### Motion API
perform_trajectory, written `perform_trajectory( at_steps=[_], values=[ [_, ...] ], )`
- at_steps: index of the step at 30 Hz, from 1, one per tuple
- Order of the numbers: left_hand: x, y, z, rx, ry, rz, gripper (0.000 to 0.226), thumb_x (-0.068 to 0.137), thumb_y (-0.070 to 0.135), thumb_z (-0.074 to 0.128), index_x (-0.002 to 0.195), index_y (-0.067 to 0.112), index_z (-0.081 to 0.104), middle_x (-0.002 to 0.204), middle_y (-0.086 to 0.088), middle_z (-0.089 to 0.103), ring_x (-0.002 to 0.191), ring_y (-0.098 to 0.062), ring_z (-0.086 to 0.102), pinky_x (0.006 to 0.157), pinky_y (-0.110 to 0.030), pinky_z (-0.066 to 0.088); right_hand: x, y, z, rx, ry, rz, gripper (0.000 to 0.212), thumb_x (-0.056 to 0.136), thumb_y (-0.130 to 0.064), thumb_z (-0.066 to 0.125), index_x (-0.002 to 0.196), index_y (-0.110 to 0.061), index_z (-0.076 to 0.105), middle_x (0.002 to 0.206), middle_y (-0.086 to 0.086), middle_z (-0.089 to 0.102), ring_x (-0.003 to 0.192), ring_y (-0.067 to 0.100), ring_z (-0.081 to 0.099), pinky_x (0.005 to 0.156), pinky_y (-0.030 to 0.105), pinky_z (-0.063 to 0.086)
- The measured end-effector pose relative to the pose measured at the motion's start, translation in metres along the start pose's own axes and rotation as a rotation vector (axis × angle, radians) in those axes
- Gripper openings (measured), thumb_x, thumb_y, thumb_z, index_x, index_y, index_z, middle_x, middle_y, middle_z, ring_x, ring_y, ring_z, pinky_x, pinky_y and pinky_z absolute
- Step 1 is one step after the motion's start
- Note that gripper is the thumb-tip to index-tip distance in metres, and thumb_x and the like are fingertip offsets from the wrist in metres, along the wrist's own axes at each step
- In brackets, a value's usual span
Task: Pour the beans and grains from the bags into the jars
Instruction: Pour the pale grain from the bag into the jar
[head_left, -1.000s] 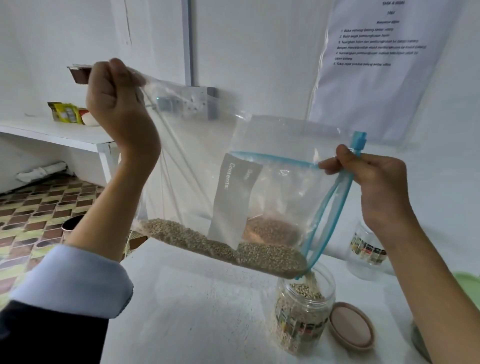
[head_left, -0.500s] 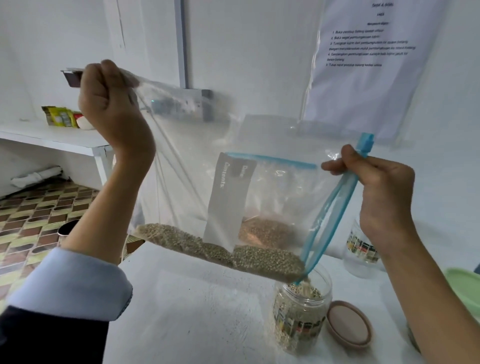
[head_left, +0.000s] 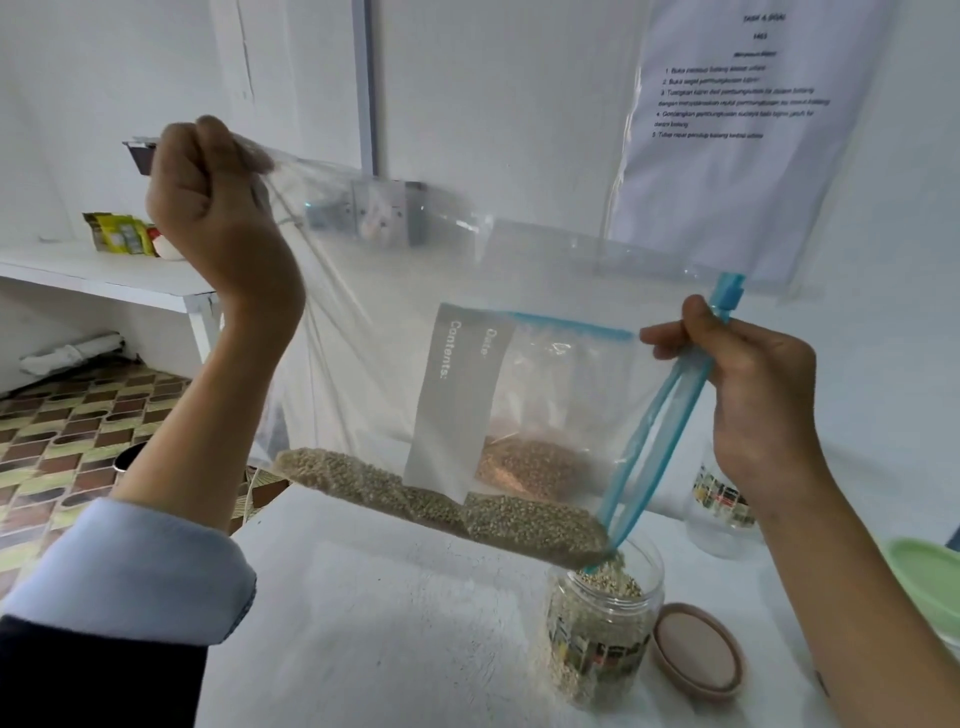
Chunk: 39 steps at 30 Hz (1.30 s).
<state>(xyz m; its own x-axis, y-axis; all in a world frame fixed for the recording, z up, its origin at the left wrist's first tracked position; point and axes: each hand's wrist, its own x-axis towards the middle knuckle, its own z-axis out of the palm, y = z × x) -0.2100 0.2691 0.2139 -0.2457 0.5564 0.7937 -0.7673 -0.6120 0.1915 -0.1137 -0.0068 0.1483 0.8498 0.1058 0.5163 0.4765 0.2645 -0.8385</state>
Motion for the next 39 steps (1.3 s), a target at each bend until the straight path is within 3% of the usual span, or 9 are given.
perform_trajectory(
  at_steps=[7,11,14,17,28,33,36,39],
  values=[
    [0.001,0.000,0.000,0.002,0.010,0.028,0.035,0.094,0.004,0.041,0.064,0.022,0.041,0.048,0.017,0.048,0.045,0.001,0.035,0.048,-0.013,0.027,0.003,0.002,0.003,-0.011,-0.027,0.004,0.032,0.089,-0.027,0.064,0.059,-0.025,0.076,0.073,-0.001,0.073,0.079,0.021,0.061,0.099,0.042,0.047],
    [0.005,0.002,-0.002,0.014,0.023,0.039,0.031,0.093,0.011,0.042,0.064,0.021,0.043,0.050,0.015,0.049,0.044,-0.005,0.034,0.046,-0.019,0.027,0.010,0.002,0.003,-0.001,0.019,-0.002,0.033,0.089,-0.026,0.065,0.057,-0.025,0.075,0.075,-0.002,0.074,0.079,0.017,0.062,0.097,0.037,0.049],
    [0.005,0.000,-0.001,0.037,0.016,0.036,0.032,0.094,0.010,0.042,0.064,0.022,0.044,0.050,0.016,0.049,0.044,-0.006,0.034,0.046,-0.020,0.027,0.011,0.002,0.007,-0.057,-0.053,0.012,0.028,0.088,-0.029,0.064,0.063,-0.022,0.075,0.074,-0.002,0.074,0.080,0.016,0.063,0.095,0.033,0.049],
    [0.005,-0.002,-0.001,0.040,0.014,0.021,0.033,0.094,0.007,0.041,0.064,0.021,0.042,0.049,0.017,0.048,0.045,-0.003,0.034,0.046,-0.017,0.026,0.013,0.004,0.007,-0.036,0.011,0.008,0.025,0.089,-0.028,0.063,0.066,-0.023,0.072,0.072,-0.007,0.073,0.079,0.013,0.064,0.085,0.024,0.049],
    [-0.001,-0.003,0.005,0.020,-0.013,-0.003,0.035,0.095,0.001,0.038,0.067,0.021,0.042,0.049,0.019,0.050,0.047,0.003,0.037,0.050,-0.011,0.028,0.014,0.006,-0.002,-0.055,-0.030,0.020,0.027,0.087,-0.033,0.065,0.063,-0.027,0.077,0.079,-0.001,0.075,0.080,0.020,0.066,0.102,0.046,0.045],
    [-0.003,0.000,0.011,0.027,-0.036,0.014,0.026,0.092,0.015,0.042,0.067,0.020,0.044,0.051,0.017,0.052,0.046,0.001,0.036,0.048,-0.014,0.027,0.011,0.003,-0.005,-0.049,0.011,0.022,0.027,0.087,-0.031,0.066,0.062,-0.027,0.076,0.075,-0.003,0.075,0.078,0.021,0.067,0.101,0.045,0.046],
    [-0.003,-0.001,0.012,0.038,-0.036,0.016,0.027,0.093,0.014,0.042,0.067,0.020,0.044,0.052,0.017,0.052,0.046,-0.001,0.037,0.047,-0.016,0.028,0.008,0.002,-0.007,-0.010,0.086,0.015,0.029,0.089,-0.026,0.065,0.062,-0.021,0.075,0.074,-0.003,0.074,0.075,0.018,0.064,0.099,0.044,0.049],
    [-0.003,0.000,0.014,0.036,-0.040,0.018,0.028,0.093,0.014,0.043,0.066,0.022,0.044,0.052,0.017,0.052,0.044,-0.003,0.036,0.046,-0.017,0.026,0.003,0.000,-0.008,-0.039,0.043,0.035,0.030,0.089,-0.028,0.065,0.061,-0.022,0.075,0.075,-0.002,0.075,0.076,0.019,0.066,0.100,0.044,0.048]
  ],
)
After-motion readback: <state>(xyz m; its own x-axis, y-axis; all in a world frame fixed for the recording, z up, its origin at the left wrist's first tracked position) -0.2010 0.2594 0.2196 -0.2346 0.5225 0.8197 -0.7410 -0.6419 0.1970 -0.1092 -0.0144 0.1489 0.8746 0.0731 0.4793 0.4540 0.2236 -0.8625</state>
